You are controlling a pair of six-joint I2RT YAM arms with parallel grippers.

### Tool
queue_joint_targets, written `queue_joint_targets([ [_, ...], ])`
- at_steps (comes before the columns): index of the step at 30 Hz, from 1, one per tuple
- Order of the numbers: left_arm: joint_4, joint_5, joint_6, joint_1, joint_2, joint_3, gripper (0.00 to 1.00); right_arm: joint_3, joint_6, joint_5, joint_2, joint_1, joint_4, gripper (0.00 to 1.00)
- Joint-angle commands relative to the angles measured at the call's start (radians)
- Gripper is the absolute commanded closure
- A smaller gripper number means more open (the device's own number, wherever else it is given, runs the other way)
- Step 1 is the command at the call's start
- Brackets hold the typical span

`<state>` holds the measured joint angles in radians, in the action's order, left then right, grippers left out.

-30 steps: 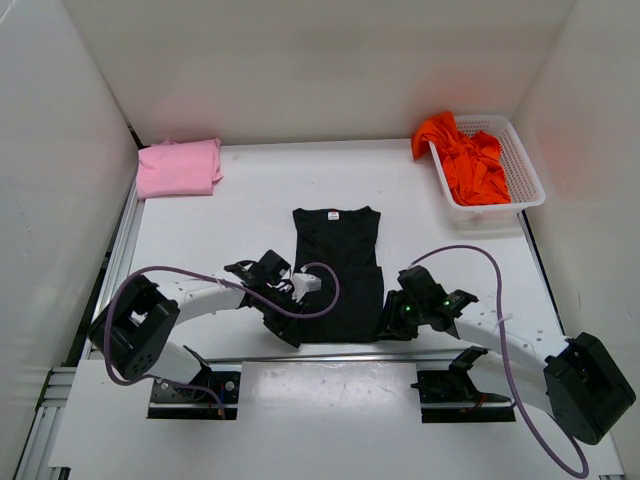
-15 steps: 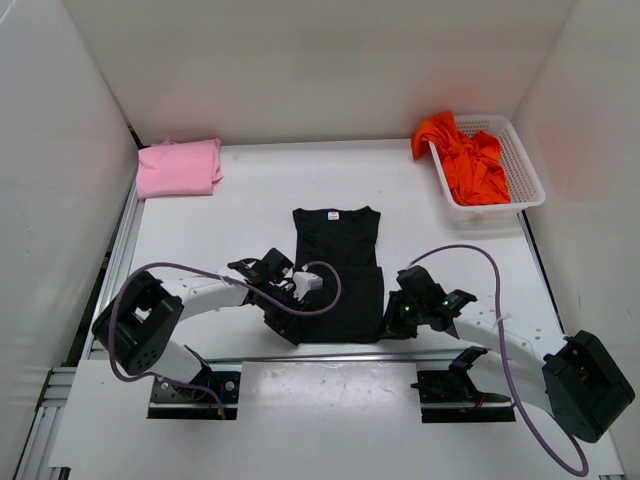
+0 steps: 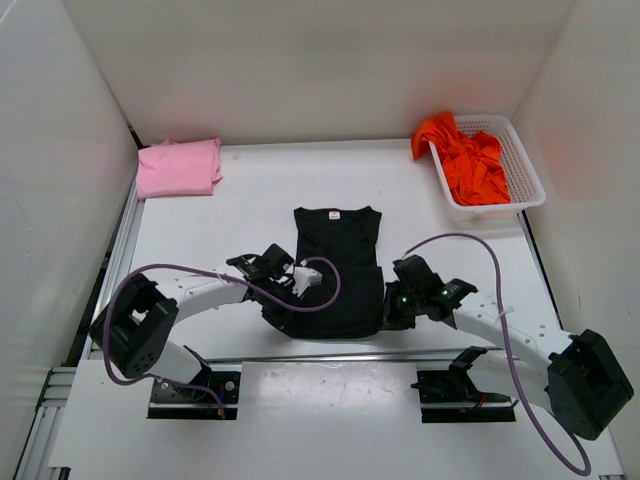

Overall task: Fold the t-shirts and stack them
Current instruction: Grab one side of the 2/3 rectangular tshirt with both arms, then fold the long partially folded tshirt into a neat square

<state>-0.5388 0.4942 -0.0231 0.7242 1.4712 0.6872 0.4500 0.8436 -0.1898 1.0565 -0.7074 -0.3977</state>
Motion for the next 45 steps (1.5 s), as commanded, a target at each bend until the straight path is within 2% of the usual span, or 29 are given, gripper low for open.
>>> queue_joint_targets([
  [1,-0.088,-0.081,0.023,0.001,-0.1,0.104,0.9,0.166,-0.084,0.029,0.0,-0.004,-0.094,1.0],
  [4,-0.2,-0.127,0.023,0.001,-0.124,0.178,0.9,0.303,-0.144,0.039,-0.01,-0.004,-0.19,1.0],
  [8,-0.265,-0.206,0.023,0.001,-0.147,0.308,0.9,0.477,-0.205,0.084,0.014,0.005,-0.282,1.0],
  [13,-0.299,-0.287,0.023,-0.051,-0.118,0.474,0.9,0.66,-0.303,0.059,0.151,0.063,-0.361,1.0],
  [18,-0.374,-0.253,0.023,-0.201,0.047,0.737,0.9,0.814,-0.36,-0.028,0.301,0.169,-0.398,1.0],
  [21,-0.385,-0.243,0.023,-0.255,0.11,0.822,0.9,0.868,-0.373,-0.118,0.364,0.238,-0.398,1.0],
  [29,-0.417,-0.169,0.023,-0.313,0.326,1.023,0.9,0.969,-0.405,-0.307,0.546,0.402,-0.398,1.0],
  [36,-0.406,-0.169,0.023,-0.356,0.451,1.206,0.9,1.044,-0.37,-0.376,0.66,0.482,-0.342,1.0],
  [45,-0.34,-0.135,0.023,-0.385,0.635,1.362,0.9,1.289,-0.284,-0.382,0.98,0.555,-0.319,1.0],
])
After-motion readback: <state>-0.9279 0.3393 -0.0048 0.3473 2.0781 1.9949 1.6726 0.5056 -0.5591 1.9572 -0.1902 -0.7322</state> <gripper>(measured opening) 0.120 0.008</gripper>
